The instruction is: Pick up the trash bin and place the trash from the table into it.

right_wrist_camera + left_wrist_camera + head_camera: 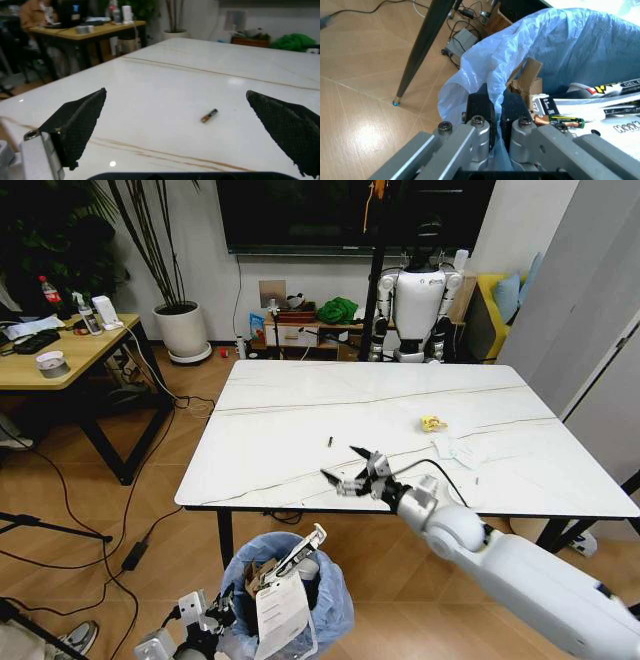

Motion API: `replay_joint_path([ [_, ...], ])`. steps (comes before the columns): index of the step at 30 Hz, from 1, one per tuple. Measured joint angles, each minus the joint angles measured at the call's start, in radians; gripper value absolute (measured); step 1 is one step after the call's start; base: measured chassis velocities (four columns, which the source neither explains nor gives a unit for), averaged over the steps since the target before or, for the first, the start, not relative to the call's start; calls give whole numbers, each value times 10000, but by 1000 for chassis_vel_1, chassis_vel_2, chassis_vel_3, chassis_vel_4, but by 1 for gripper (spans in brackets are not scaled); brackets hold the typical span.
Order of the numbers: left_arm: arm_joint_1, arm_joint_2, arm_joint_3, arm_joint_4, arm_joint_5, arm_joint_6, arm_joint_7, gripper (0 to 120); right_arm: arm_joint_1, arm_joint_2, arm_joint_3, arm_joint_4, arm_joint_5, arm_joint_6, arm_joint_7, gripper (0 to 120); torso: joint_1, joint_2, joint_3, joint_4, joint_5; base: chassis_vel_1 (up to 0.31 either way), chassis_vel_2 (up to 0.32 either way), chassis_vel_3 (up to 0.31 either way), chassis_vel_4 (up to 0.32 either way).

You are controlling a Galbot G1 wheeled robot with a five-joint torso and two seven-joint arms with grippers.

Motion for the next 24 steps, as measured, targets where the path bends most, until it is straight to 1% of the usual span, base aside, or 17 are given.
replay_joint_path([
  [3,45,55,-31,-59,-23,9,-12,0,346,483,-114,-776,-15,-180,388,100,1,0,0,1,-3,0,0,0,0],
  [5,58,104,-40,-76,-55,15,-20,0,638,839,-225,-1292,69,-519,715,100,1,0,0,3,-1,0,0,0,0],
  [10,10,254,-11,-5,-125,21,-28,0,1026,1131,-431,-1984,90,-931,1013,100,0,1,-1,0,-5,0,0,0,0],
  [11,6,285,-2,26,-139,24,-29,0,1158,1297,-548,-2269,153,-1136,1152,100,1,0,-1,-3,-6,0,0,0,0],
  [14,-20,308,-3,39,-177,25,-30,0,1387,1762,-801,-2832,265,-1410,1329,100,0,0,-1,-2,-3,0,0,0,0],
  [16,-29,312,-5,39,-185,25,-30,0,1435,1879,-841,-2944,274,-1430,1333,100,0,0,-1,0,-3,0,0,0,0],
  [19,-53,308,-9,61,-205,29,-41,0,1743,2626,-1005,-3656,325,-1510,1339,100,0,0,0,1,-3,0,0,0,0],
  [22,-63,288,-4,83,-205,31,-45,0,2008,3098,-1025,-4294,279,-1510,1315,100,0,0,0,4,-3,0,0,0,0],
  [24,-64,286,-4,85,-205,31,-45,0,2098,3209,-1025,-4496,236,-1507,1283,100,0,0,-1,4,-4,0,0,0,0],
])
